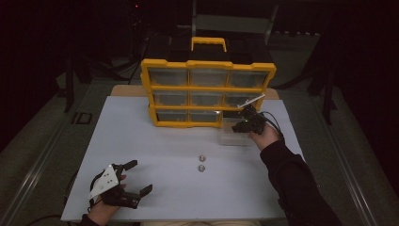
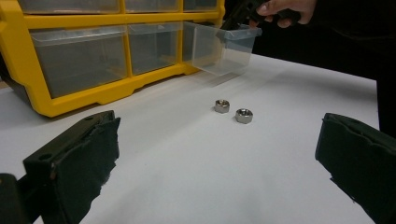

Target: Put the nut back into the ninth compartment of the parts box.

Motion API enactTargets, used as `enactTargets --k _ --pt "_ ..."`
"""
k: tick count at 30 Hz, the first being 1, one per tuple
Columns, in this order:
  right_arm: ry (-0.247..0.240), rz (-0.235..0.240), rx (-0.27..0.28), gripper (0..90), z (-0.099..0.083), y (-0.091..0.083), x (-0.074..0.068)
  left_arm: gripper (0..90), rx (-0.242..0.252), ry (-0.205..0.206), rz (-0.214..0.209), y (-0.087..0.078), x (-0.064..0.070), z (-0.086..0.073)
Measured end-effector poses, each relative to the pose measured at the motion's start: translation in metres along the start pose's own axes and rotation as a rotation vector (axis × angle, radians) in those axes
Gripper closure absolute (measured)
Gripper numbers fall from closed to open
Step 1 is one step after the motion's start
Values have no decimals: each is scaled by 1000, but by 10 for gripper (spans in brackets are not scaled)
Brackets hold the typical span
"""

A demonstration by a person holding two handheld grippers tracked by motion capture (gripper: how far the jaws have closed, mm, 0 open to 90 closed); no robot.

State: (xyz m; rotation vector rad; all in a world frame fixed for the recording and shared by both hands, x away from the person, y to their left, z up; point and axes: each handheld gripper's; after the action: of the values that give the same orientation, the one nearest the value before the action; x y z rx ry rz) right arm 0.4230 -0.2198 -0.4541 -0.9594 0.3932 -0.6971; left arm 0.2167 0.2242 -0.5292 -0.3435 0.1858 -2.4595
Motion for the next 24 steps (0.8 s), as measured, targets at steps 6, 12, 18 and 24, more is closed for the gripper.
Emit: enactTargets --k 6,12,18,24 --pt "18 16 -9 631 0 0 2 0 8 -2 -1 0 0 0" --pt "38 28 -4 533 -1 -12 5 0 14 -5 1 -1 0 1" --pt "59 31 19 407 -2 -25 7 0 13 -8 1 0 0 1" --pt "59 40 22 310 -1 -31 6 0 10 -10 3 0 0 0"
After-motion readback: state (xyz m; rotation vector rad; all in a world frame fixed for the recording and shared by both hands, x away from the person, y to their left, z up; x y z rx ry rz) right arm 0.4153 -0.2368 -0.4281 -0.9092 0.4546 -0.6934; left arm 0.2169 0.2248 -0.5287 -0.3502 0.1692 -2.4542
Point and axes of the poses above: each handheld gripper's, and its own axes: y roughly forward along the jaws, z roughly out of its top, x roughly to its right, and after that the axes turned 8 degrees about -y, right-handed
